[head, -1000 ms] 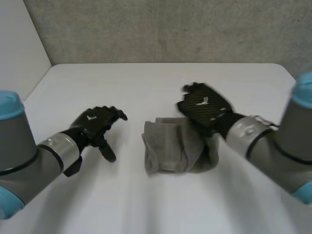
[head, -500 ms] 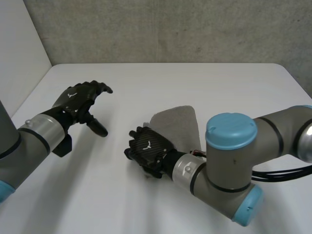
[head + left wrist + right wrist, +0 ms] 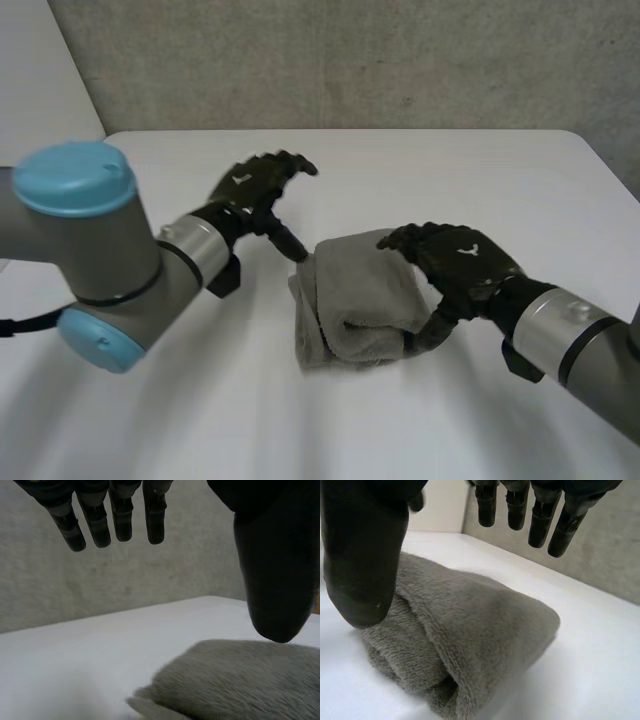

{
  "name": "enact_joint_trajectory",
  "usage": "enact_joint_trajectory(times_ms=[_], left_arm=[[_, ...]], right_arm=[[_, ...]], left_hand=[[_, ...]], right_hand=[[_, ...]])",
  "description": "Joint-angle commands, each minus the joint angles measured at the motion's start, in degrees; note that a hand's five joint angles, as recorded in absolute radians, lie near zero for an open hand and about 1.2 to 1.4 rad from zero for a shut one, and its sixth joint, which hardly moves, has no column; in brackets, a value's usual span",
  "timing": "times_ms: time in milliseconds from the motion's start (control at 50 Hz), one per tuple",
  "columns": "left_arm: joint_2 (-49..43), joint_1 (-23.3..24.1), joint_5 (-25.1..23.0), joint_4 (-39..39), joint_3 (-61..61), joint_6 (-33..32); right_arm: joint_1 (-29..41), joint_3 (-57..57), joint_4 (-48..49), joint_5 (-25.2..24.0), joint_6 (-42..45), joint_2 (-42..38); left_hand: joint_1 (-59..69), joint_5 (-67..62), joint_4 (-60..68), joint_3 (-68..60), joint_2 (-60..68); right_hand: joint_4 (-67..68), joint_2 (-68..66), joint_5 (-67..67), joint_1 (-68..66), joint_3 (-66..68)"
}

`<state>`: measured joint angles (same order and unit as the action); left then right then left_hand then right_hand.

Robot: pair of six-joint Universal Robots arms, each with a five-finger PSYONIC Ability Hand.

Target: Fold the towel.

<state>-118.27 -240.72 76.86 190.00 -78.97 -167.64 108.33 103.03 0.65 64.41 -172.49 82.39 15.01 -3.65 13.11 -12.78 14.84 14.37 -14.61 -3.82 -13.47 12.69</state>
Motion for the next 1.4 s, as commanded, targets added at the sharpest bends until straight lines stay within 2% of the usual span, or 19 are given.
enact_joint_trajectory(times_ms=[20, 80, 180, 340, 440, 500, 600, 680, 780, 980, 1160, 1260, 1400], left_arm=[[-3.10, 3.84, 0.31, 0.02, 0.83, -0.50], [-4.24, 5.25, 0.31, -0.07, 1.27, -0.50], [-7.14, 7.53, 0.40, -0.33, 2.42, -0.15], [-8.73, 8.42, 1.89, -0.42, 0.66, -0.76], [-8.29, 7.54, 6.02, -0.42, -3.11, -2.16], [-8.20, 7.01, 6.73, -0.33, -4.35, -2.87], [-7.50, 3.07, 8.22, 0.20, -8.30, -6.73], [-7.58, 2.62, 8.31, 0.28, -8.65, -7.26], [-7.67, 2.53, 8.57, 0.28, -8.66, -7.27], [-7.67, 2.62, 9.54, 0.28, -8.92, -7.27], [-7.50, 2.62, 9.80, 0.28, -8.83, -7.27], [-6.71, 2.44, 10.16, 0.28, -8.48, -7.18], [4.08, 1.39, 10.07, 0.11, -7.52, -5.95]], right_arm=[[-1.72, -1.17, 0.14, 0.45, -4.96, -3.20], [-2.77, -2.31, 1.10, 0.80, -5.48, -4.69], [-3.21, -5.91, 3.56, 4.05, -7.68, -10.32], [-0.32, -15.39, 4.18, 6.25, -12.42, -23.13], [1.17, -17.86, 4.00, 5.72, -12.51, -25.78], [2.93, -18.48, 4.09, 6.16, -12.34, -26.40], [4.95, -18.66, 4.18, 6.43, -12.08, -26.40], [6.37, -18.66, 4.18, 6.69, -11.99, -26.49], [7.95, -19.01, 4.27, 8.36, -11.37, -27.45], [9.62, -20.06, 4.53, 13.90, -3.82, -31.06], [9.71, -19.71, 4.36, 14.16, -3.64, -28.95], [9.88, -17.87, 4.44, 14.07, -3.73, -21.50], [9.10, -17.51, 4.09, 15.04, -4.16, -12.36]], left_hand=[[-2.94, 1.59, -3.11, 2.78, -2.77], [-2.61, 1.25, -3.11, 2.78, -2.44], [-2.60, 1.25, -3.11, 2.78, -2.44], [-2.60, 1.25, -3.11, 2.78, -2.44], [-2.77, 1.42, -3.11, 2.78, -2.60], [-2.77, 1.42, -3.11, 2.78, -2.60], [-3.11, 1.75, -3.11, 2.78, -2.94], [-3.11, 1.76, -3.11, 2.78, -2.94], [-3.11, 1.76, -3.11, 2.78, -2.94], [-3.28, 1.92, -3.11, 2.78, -3.11], [-3.45, 2.09, -3.11, 2.78, -3.28], [-3.45, 2.09, -3.11, 2.78, -3.28], [-3.61, 2.26, -3.11, 2.78, -3.44]], right_hand=[[-4.37, 4.61, 3.82, 3.47, -2.69], [-4.37, 4.61, 3.82, 3.47, -2.69], [-4.37, 4.61, 3.82, 3.47, -2.69], [-4.37, 4.61, 3.82, 3.47, -2.69], [-4.37, 4.61, 3.82, 3.47, -2.69], [-4.37, 4.61, 3.82, 3.47, -2.69], [-4.37, 4.61, 3.82, 3.47, -2.69], [-4.37, 4.61, 3.82, 3.47, -2.69], [-4.37, 4.61, 3.82, 3.47, -2.69], [-4.37, 4.61, 3.82, 3.47, -2.69], [-4.37, 4.61, 3.82, 3.47, -2.69], [-4.37, 4.61, 3.82, 3.47, -2.69], [-4.37, 4.61, 3.82, 3.47, -2.69]])
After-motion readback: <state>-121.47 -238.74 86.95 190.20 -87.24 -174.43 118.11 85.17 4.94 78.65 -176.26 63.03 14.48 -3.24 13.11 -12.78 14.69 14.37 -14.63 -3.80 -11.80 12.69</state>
